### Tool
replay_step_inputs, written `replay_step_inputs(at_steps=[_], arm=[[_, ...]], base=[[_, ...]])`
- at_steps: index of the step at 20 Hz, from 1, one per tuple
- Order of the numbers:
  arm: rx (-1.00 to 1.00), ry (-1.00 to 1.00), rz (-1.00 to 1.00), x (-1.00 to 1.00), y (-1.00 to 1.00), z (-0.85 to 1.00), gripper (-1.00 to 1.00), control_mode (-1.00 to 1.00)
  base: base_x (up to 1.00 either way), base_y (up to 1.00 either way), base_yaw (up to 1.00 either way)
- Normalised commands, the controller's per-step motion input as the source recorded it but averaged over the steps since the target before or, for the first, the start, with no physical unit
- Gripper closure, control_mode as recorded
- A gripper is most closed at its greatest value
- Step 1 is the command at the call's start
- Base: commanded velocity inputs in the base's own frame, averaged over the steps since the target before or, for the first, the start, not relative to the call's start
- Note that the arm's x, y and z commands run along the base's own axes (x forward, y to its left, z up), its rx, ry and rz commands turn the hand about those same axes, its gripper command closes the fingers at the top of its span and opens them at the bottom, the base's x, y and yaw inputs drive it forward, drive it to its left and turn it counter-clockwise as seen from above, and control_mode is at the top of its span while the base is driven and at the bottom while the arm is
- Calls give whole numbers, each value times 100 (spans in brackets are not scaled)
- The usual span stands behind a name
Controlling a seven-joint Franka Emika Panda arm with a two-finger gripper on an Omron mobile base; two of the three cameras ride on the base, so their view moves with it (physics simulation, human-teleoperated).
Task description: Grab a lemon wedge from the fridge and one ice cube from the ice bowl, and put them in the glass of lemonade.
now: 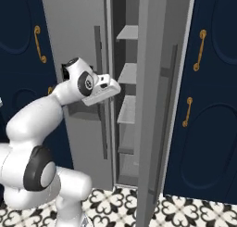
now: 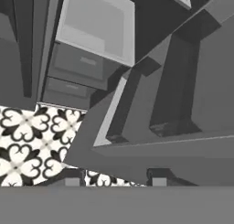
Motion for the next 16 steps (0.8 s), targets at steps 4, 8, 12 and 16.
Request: replay_step_inputs(at_steps=[4, 8, 12, 16], arm=[[-31, 1, 0, 87, -47, -29, -100, -100], [-10, 5, 0, 43, -100, -32, -100, -100], [0, 4, -1, -19, -100, -41, -100, -100], [0, 1, -5, -63, -100, -54, -100, -100]], base=[[0, 0, 0], [0, 0, 0], [0, 0, 0], [0, 0, 0]])
